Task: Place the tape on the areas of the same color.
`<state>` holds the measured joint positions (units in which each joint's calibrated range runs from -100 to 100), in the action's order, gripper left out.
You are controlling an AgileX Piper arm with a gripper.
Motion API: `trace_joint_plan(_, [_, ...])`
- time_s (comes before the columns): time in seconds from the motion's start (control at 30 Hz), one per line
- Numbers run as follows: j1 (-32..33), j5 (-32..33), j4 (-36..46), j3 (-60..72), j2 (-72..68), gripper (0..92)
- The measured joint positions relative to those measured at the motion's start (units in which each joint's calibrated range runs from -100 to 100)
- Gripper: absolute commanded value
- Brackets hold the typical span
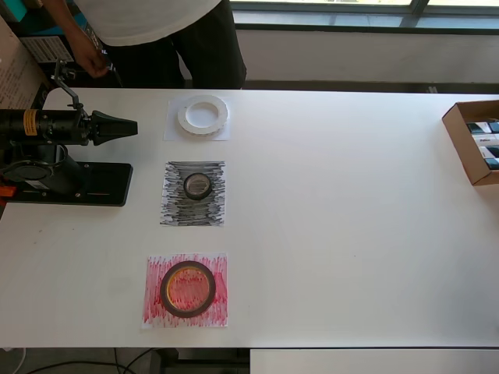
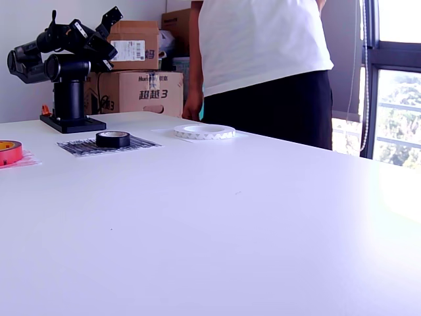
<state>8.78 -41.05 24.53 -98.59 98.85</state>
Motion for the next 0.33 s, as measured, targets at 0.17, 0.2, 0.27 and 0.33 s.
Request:
trace_joint_plan(0.17, [0.00, 0.07, -1.09, 0.00, 0.00, 0.2])
trace_joint_plan(0.2, [0.00, 0.07, -1.09, 0.00, 0.00, 0.2])
trace_joint_plan(0.27, [0.00, 0.07, -1.09, 0.00, 0.00, 0.2])
trace_joint_plan(0.33, [0.00, 0.07, -1.09, 0.00, 0.00, 0.2])
